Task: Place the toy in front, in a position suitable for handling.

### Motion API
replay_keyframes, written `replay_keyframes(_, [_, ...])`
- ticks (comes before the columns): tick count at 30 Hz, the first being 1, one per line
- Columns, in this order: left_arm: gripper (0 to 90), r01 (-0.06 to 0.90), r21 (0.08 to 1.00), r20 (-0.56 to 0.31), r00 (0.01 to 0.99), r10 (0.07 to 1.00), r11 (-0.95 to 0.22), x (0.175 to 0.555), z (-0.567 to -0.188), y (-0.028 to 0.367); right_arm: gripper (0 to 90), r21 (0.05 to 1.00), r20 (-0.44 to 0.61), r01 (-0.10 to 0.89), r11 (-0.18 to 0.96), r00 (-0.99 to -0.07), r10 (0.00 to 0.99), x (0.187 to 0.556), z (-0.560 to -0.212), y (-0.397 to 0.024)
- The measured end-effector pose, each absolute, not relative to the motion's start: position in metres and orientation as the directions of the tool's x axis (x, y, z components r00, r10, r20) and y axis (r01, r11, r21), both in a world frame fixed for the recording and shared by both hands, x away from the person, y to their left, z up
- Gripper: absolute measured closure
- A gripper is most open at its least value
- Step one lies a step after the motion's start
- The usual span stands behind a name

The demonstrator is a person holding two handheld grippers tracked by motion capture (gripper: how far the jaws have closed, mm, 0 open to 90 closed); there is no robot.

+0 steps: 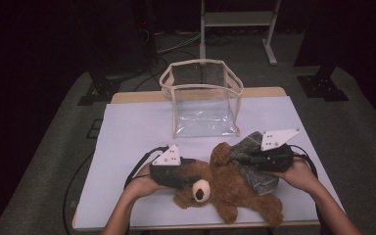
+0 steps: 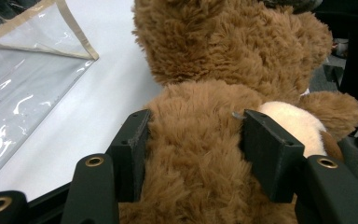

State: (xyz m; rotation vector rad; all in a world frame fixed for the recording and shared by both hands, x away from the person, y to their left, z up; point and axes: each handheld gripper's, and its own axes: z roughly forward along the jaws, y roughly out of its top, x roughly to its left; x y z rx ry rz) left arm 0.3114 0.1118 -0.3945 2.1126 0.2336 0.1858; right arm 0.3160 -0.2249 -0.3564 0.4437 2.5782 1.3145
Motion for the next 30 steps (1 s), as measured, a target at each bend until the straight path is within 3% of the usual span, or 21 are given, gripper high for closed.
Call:
replay_keyframes(4, [43.0,0.093,0.852,0.039,0.970,0.239,-0.515,0.312,-0.395,0.112,78.7,0.807,-0.026,0.206,0.553,-0.924,0.382,0.323,-0.365,-0.236])
replay_keyframes(10, [42.9,0.080,0.842,0.059,0.969,0.238,-0.534,0.309,-0.392,0.109,78.8,0.803,0.031,0.317,0.505,-0.868,0.496,0.334,-0.380,-0.280])
replay_keyframes(18, [42.3,0.087,0.846,0.049,0.970,0.238,-0.527,0.310,-0.393,0.110,78.6,0.834,0.001,0.254,0.490,-0.888,0.459,0.330,-0.363,-0.269])
replay_keyframes(25, [41.9,0.095,0.845,0.046,0.968,0.248,-0.526,0.311,-0.392,0.109,78.7,0.802,0.032,0.331,0.497,-0.854,0.519,0.332,-0.384,-0.291])
replay_keyframes(30, [40.9,0.085,0.841,0.056,0.969,0.242,-0.535,0.311,-0.392,0.108,78.7,0.833,0.036,0.325,0.448,-0.839,0.542,0.326,-0.369,-0.305])
